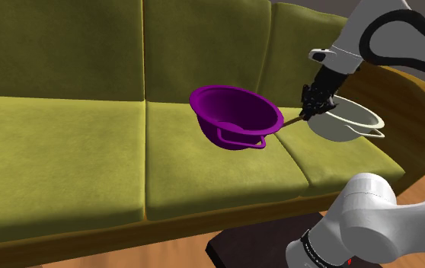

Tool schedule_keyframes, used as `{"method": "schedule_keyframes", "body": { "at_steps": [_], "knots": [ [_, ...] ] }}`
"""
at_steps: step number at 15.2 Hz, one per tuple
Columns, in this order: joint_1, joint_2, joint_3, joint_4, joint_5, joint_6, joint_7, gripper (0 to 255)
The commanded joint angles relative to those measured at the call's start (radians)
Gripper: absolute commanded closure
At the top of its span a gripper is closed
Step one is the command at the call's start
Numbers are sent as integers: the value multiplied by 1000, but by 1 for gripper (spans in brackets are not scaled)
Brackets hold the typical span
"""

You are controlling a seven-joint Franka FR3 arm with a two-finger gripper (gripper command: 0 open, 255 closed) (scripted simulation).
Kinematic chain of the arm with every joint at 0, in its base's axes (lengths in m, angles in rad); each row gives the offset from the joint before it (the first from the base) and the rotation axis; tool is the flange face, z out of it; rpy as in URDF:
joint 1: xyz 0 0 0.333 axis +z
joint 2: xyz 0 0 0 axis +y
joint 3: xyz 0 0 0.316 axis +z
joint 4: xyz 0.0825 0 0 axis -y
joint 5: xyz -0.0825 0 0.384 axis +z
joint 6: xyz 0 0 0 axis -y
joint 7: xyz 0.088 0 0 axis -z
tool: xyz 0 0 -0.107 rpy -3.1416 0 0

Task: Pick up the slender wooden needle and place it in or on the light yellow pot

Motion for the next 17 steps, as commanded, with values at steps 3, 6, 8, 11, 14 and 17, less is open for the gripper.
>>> {"method": "schedule_keyframes", "body": {
  "at_steps": [3, 6, 8, 11, 14, 17],
  "knots": [
    [8, 20, 12, 63, 13, -44, -2, 255],
    [13, 36, 19, 112, 22, -77, -5, 255],
    [17, 47, 24, 145, 27, -99, -6, 255],
    [16, 58, 3, 177, 15, -114, -31, 255],
    [8, 75, -68, 214, -29, -116, -104, 255],
    [8, 101, -141, 260, -68, -116, -176, 255]
  ]
}}
